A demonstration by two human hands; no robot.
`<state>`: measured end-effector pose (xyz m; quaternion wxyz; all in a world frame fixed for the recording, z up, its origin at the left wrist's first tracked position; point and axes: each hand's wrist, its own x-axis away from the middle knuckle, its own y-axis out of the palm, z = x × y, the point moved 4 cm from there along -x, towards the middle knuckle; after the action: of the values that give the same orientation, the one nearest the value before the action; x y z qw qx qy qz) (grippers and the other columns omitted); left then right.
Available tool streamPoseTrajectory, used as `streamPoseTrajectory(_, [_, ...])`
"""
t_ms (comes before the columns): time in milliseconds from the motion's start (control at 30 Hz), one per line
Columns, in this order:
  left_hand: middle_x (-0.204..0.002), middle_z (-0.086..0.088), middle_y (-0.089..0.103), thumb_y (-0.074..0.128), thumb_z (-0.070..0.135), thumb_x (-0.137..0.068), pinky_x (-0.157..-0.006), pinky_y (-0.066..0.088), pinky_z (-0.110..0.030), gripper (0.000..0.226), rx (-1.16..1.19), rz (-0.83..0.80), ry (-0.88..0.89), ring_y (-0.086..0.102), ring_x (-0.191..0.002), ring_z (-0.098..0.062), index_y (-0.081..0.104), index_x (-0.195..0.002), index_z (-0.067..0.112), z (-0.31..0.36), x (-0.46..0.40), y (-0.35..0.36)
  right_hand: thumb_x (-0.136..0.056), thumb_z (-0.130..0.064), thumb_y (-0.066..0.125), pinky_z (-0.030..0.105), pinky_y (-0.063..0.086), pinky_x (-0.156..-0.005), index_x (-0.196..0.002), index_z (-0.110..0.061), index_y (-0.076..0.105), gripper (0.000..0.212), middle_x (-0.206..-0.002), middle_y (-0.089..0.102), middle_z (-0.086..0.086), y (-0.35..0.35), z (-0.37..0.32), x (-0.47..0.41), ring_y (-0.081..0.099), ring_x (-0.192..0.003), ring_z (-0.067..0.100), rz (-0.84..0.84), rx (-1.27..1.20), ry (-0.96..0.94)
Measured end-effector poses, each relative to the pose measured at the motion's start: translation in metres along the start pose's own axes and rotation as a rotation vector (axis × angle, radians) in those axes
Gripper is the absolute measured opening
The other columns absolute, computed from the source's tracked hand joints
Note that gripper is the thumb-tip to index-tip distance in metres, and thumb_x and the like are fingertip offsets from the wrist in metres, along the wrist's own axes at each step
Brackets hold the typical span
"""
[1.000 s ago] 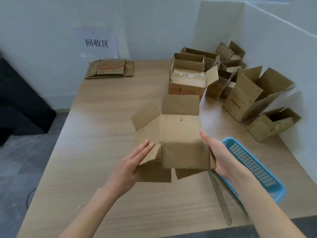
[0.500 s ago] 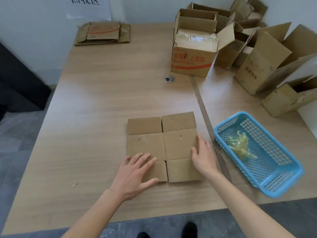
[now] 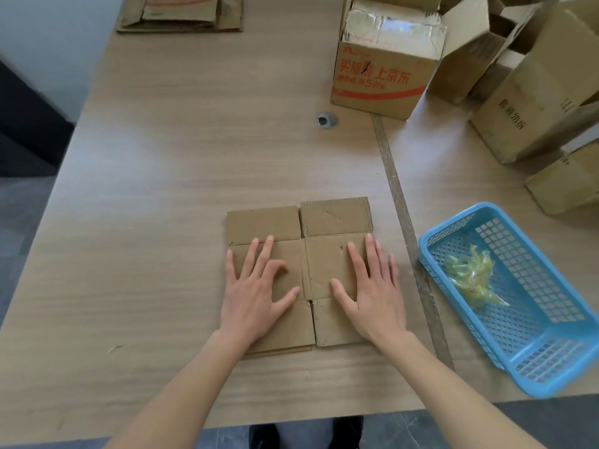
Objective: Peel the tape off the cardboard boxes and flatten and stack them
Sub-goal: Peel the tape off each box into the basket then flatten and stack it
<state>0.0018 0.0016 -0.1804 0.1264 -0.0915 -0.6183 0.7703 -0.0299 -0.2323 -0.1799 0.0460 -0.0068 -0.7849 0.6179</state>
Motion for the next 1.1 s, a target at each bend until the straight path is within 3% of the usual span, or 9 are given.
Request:
streamPoseTrajectory(133, [-0.170, 0.006, 0.015, 0.038, 0.076, -0.089, -0.123, 0.007, -0.062, 0.080, -0.058, 0.037, -0.011, 0.012, -0.157, -0.018, 0.037, -0.154, 0.029, -0.004, -0.002, 0.004, -0.096, -0.066, 0.037, 0.046, 0.011, -0.127, -0.162, -0.027, 0.016, 0.080, -0.171, 0.001, 0.003, 0.001, 0.000, -0.002, 0.000, -0.158, 0.019, 0.024, -0.046, -0.001])
streamPoseTrajectory(567, [-0.169, 0.007, 0.018, 0.041, 0.066, -0.092, -0.125, 0.009, -0.057, 0.076, 0.012, 0.041, -0.035, 0.011, -0.157, -0.013, 0.037, -0.156, 0.026, -0.004, -0.006, -0.001, -0.094, -0.066, 0.038, 0.048, 0.012, -0.126, -0.162, -0.026, 0.020, 0.081, -0.171, 0.004, 0.003, 0.003, 0.000, -0.005, 0.003, -0.158, 0.022, 0.002, -0.029, 0.018])
streamPoseTrajectory(700, [-0.170, 0.004, 0.015, 0.054, 0.073, -0.086, -0.128, 0.008, -0.044, 0.098, 0.153, 0.041, -0.178, 0.009, -0.156, -0.010, 0.026, -0.160, 0.015, -0.014, 0.009, -0.013, -0.098, -0.071, 0.028, 0.045, -0.002, -0.127, -0.163, -0.021, -0.005, 0.088, -0.168, -0.022, -0.001, -0.005, 0.002, -0.003, -0.021, -0.154, 0.014, -0.128, -0.090, 0.010])
streamPoseTrajectory(800, [-0.170, 0.000, 0.010, 0.047, 0.086, -0.076, -0.128, 0.003, -0.039, 0.115, 0.187, 0.008, -0.382, 0.004, -0.156, -0.016, 0.022, -0.161, 0.013, -0.034, 0.036, -0.018, -0.094, -0.071, 0.042, 0.038, 0.002, -0.126, -0.161, -0.014, -0.013, 0.104, -0.165, -0.031, -0.004, -0.016, 0.016, 0.011, -0.021, -0.153, 0.010, -0.182, -0.243, 0.111])
streamPoseTrajectory(867, [-0.170, 0.000, 0.010, 0.042, 0.090, -0.071, -0.128, 0.002, -0.040, 0.116, 0.234, -0.022, -0.469, 0.004, -0.156, -0.019, 0.027, -0.160, 0.017, -0.045, 0.052, -0.020, -0.093, -0.068, 0.049, 0.037, 0.009, -0.126, -0.162, -0.011, -0.004, 0.105, -0.168, -0.022, -0.002, -0.023, 0.026, 0.023, -0.009, -0.156, 0.014, -0.189, -0.261, 0.162])
streamPoseTrajectory(933, [-0.169, 0.002, 0.012, 0.053, 0.085, -0.072, -0.128, 0.003, -0.041, 0.109, 0.326, -0.015, -0.510, 0.005, -0.155, -0.018, 0.032, -0.159, 0.023, -0.047, 0.063, -0.022, -0.093, -0.063, 0.057, 0.037, 0.014, -0.126, -0.163, -0.011, 0.011, 0.098, -0.171, -0.006, -0.002, -0.026, 0.030, 0.032, 0.001, -0.157, 0.015, -0.176, -0.293, 0.172])
streamPoseTrajectory(1100, [-0.161, 0.004, 0.031, 0.090, 0.046, -0.071, -0.125, 0.018, -0.042, 0.087, 0.607, 0.098, -0.638, 0.021, -0.151, -0.018, 0.052, -0.146, 0.024, -0.039, 0.068, -0.025, -0.087, -0.046, 0.076, 0.034, 0.021, -0.124, -0.158, -0.012, 0.031, 0.091, -0.166, 0.024, -0.002, -0.034, 0.027, 0.032, 0.022, -0.151, 0.013, -0.106, -0.487, 0.208])
